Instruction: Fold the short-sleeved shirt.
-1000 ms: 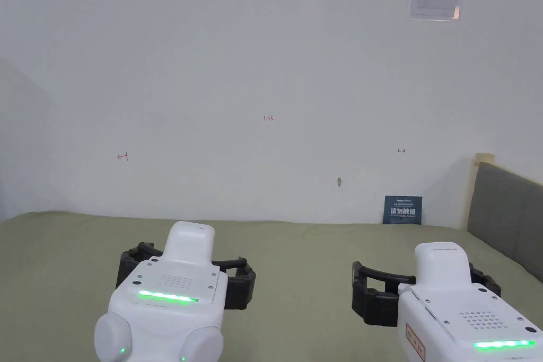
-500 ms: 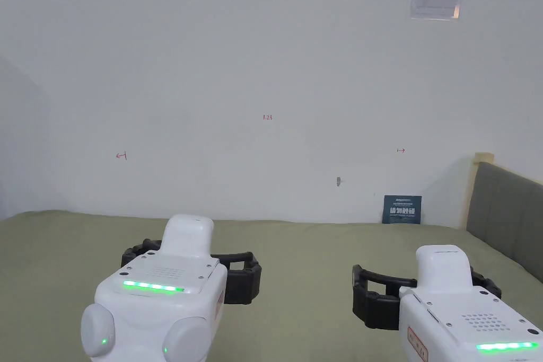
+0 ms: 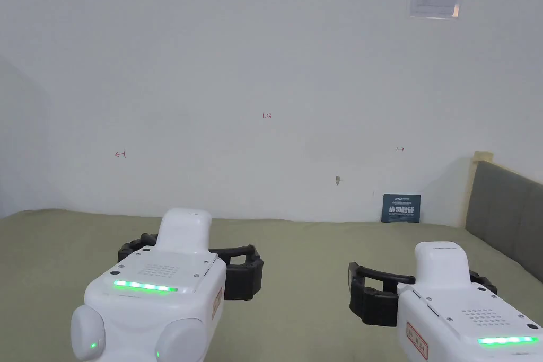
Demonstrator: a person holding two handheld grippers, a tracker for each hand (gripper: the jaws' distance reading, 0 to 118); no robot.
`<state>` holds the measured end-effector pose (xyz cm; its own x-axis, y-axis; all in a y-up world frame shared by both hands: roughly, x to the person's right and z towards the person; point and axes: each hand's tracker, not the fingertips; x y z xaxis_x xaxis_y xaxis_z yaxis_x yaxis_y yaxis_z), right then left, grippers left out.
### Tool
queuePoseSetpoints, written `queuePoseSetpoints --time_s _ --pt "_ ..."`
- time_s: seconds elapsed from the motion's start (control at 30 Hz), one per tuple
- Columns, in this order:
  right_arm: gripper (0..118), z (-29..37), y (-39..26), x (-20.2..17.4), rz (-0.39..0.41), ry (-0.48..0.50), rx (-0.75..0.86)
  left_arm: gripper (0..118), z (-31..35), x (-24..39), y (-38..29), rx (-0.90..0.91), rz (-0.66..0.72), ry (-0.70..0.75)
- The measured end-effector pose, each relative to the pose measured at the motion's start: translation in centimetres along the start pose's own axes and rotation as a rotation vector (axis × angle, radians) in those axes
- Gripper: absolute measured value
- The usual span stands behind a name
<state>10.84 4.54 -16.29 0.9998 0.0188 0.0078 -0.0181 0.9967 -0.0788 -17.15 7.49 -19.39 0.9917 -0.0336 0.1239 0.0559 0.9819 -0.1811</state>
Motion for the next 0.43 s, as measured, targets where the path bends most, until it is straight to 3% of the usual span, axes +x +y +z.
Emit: queuePoseSetpoints --time_s 0.43 --pt "118 0.4 0.4 -0.2 -0.003 0.016 0.011 118 -0.8 -0.2 0.2 -0.012 -0.002 -0.046"
